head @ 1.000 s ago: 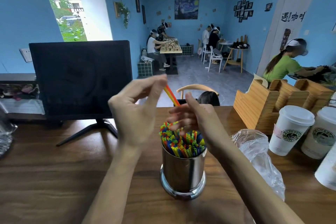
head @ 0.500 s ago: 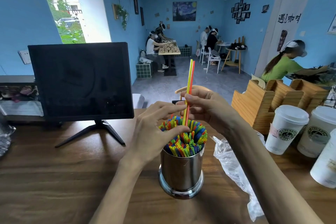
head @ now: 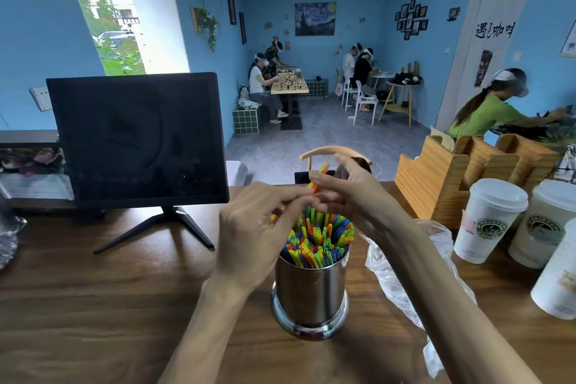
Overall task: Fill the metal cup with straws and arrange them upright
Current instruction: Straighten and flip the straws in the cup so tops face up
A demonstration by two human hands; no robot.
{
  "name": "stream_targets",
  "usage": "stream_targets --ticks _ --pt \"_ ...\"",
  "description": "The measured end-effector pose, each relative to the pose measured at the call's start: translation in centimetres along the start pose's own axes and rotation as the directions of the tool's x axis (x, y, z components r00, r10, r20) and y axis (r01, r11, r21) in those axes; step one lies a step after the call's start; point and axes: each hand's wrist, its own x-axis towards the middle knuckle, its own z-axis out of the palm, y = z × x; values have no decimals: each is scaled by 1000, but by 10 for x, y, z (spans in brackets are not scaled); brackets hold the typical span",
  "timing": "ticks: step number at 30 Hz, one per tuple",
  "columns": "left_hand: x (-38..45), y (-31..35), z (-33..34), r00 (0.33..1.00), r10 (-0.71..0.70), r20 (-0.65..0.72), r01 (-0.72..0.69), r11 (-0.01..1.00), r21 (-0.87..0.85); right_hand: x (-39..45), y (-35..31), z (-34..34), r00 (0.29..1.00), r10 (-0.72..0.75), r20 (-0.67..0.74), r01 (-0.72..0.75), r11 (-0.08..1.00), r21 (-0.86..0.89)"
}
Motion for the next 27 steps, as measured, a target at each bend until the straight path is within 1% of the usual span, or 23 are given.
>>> stream_targets --ticks 1,3,5,7,8,10,12,15,16,17,18,20,22,24,25,26,27 --pt "2 1 0 999 -4 -45 5 1000 13 -1 2 1 1000 -11 11 11 1000 -15" --pt "10 3 1 991 -45 -126 44 999 -10 -6 2 3 997 -61 52 67 991 -115" --pt "22 5 -1 972 -130 -194 109 987 -115 -13 0 4 987 -123 104 145 960 -239" --pt "36 6 -2 954 -196 -227 149 966 -211 -18 -1 5 974 -161 156 204 926 -318" --pt "43 5 -2 951 -205 -233 152 963 -224 -19 -1 6 969 -182 165 232 903 -363" --pt "51 -1 3 959 -176 -224 138 975 -174 -17 3 5 960 -245 135 279 828 -486" --pt "52 -12 13 970 -166 -176 148 983 -112 -10 11 1 953 -287 99 280 707 -650" --pt "42 -26 28 973 -214 -85 208 975 -73 -2 20 -5 970 -224 96 201 511 -836" --pt "37 -30 31 972 -232 -41 229 971 -67 -1 22 -7 976 -204 81 170 472 -865" --pt "31 -35 34 966 -256 30 257 965 -48 -1 23 -9 978 -197 65 151 461 -875" --pt "25 -40 35 951 -282 128 285 958 -9 0 24 -11 978 -204 53 146 473 -869" --pt "14 -49 37 878 -340 336 324 940 104 2 26 -13 974 -224 43 154 508 -848" --pt "7 -56 33 789 -401 466 377 914 149 3 30 -16 975 -214 55 166 541 -824" --pt "7 -57 25 698 -473 538 510 855 89 4 33 -17 975 -218 51 171 576 -800" --pt "7 -56 21 663 -495 562 572 819 46 4 35 -18 972 -232 45 176 586 -791" --pt "8 -56 18 651 -501 570 609 793 1 5 36 -18 967 -250 39 186 596 -781" --pt "7 -56 17 661 -508 552 630 776 -39 6 37 -18 962 -269 40 198 594 -780"
